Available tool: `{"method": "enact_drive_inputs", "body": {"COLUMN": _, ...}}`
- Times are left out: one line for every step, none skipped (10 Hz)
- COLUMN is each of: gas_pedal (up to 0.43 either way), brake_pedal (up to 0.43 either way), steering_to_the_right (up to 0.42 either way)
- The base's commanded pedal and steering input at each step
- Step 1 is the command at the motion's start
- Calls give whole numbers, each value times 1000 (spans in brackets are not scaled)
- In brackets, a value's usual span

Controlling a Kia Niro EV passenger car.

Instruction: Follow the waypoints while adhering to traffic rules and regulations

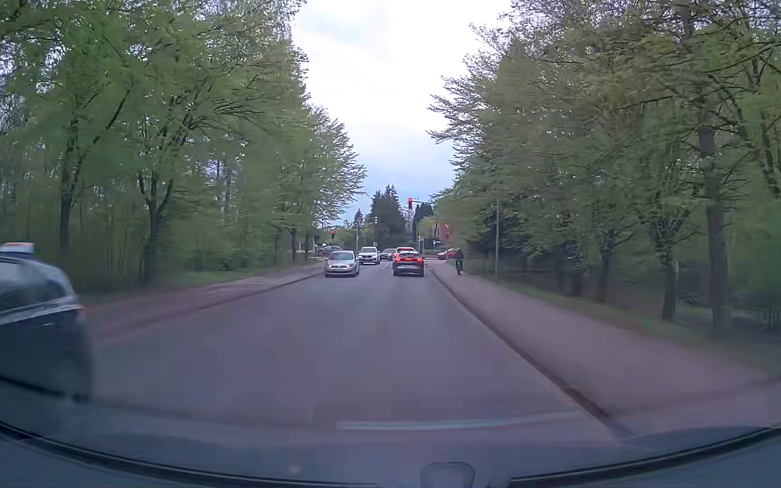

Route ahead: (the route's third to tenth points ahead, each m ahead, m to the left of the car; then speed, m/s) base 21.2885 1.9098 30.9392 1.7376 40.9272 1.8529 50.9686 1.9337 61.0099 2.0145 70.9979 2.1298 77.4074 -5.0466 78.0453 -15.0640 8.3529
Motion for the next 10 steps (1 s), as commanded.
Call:
{"method": "enact_drive_inputs", "body": {"gas_pedal": 20, "brake_pedal": 0, "steering_to_the_right": -2}}
{"method": "enact_drive_inputs", "body": {"gas_pedal": 20, "brake_pedal": 0, "steering_to_the_right": -2}}
{"method": "enact_drive_inputs", "body": {"gas_pedal": 0, "brake_pedal": 0, "steering_to_the_right": -2}}
{"method": "enact_drive_inputs", "body": {"gas_pedal": 0, "brake_pedal": 0, "steering_to_the_right": -2}}
{"method": "enact_drive_inputs", "body": {"gas_pedal": 0, "brake_pedal": 0, "steering_to_the_right": -2}}
{"method": "enact_drive_inputs", "body": {"gas_pedal": 0, "brake_pedal": 0, "steering_to_the_right": 0}}
{"method": "enact_drive_inputs", "body": {"gas_pedal": 0, "brake_pedal": 0, "steering_to_the_right": 2}}
{"method": "enact_drive_inputs", "body": {"gas_pedal": 0, "brake_pedal": 0, "steering_to_the_right": 3}}
{"method": "enact_drive_inputs", "body": {"gas_pedal": 0, "brake_pedal": 0, "steering_to_the_right": 3}}
{"method": "enact_drive_inputs", "body": {"gas_pedal": 0, "brake_pedal": 0, "steering_to_the_right": 3}}
